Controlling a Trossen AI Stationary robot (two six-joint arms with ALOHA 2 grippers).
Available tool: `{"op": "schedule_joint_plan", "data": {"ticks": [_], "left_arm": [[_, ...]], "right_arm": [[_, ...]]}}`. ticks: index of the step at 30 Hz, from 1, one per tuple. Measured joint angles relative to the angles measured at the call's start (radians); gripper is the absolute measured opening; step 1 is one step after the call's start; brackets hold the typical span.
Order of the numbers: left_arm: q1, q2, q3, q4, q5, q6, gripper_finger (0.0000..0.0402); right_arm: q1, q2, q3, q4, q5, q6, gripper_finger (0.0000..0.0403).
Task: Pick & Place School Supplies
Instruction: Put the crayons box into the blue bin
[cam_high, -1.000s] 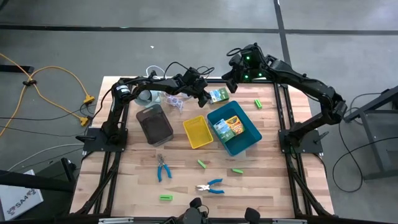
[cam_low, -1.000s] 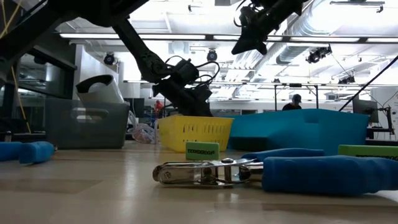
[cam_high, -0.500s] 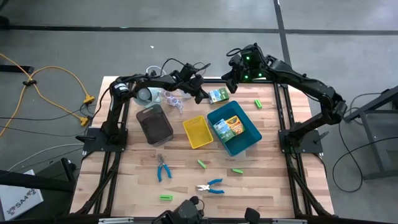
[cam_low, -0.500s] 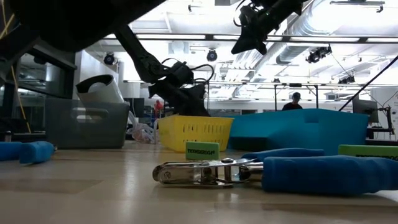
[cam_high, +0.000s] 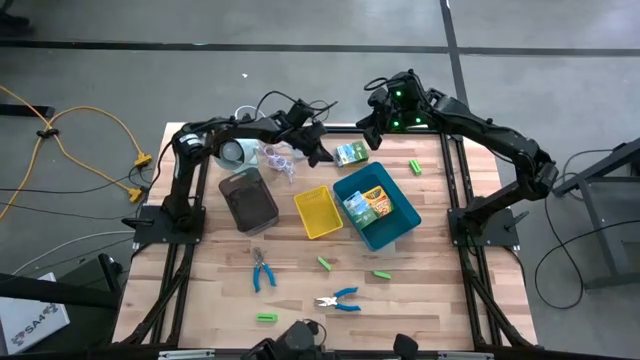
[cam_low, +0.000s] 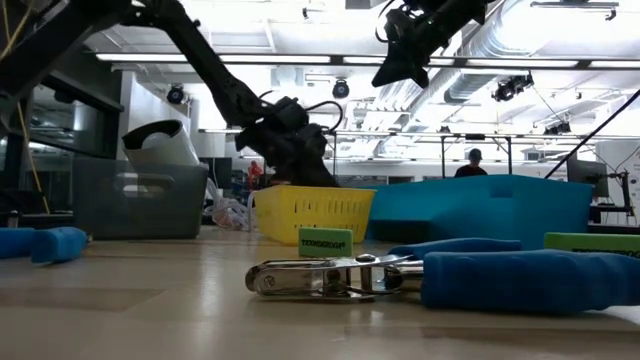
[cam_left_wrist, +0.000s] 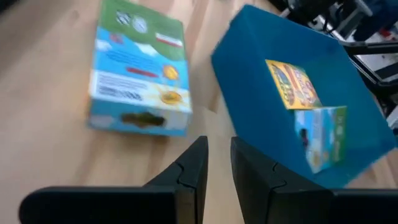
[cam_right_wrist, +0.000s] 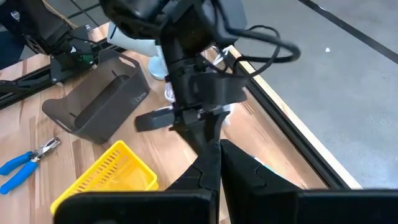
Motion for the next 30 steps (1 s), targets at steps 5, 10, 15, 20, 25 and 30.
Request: {"op": "schedule_joint_plan", "data": {"ticks": [5,10,15,20,25,30], "left_arm": [[-0.041,-0.055,0.000,-0.075,-0.129,-0.043,0.0067],[-0.078,-0.099,0.000,-0.094,-0.263,-0.009,0.0067],[-0.088,-0.113,0.001,-0.083,-0.294,0.067,0.0067],[-0.055,-0.104,0.001,-0.067,-0.274,0.130,0.0067],[0.017,-0.075,0.001,-0.053,-0.107,0.151,0.0067],[0.069,-0.031,0.000,-0.028,0.035,0.132,0.0067]], "right_arm": [[0.000,0.000,0.000,0.000,0.000,0.000,0.0002],[0.000,0.000,0.000,0.000,0.000,0.000,0.0002],[0.000,0.000,0.000,0.000,0.000,0.000,0.0002],[0.000,0.000,0.000,0.000,0.000,0.000,0.0002],[0.000,0.000,0.000,0.000,0.000,0.000,0.0002],[0.000,0.000,0.000,0.006,0.001,0.000,0.0002]]}}
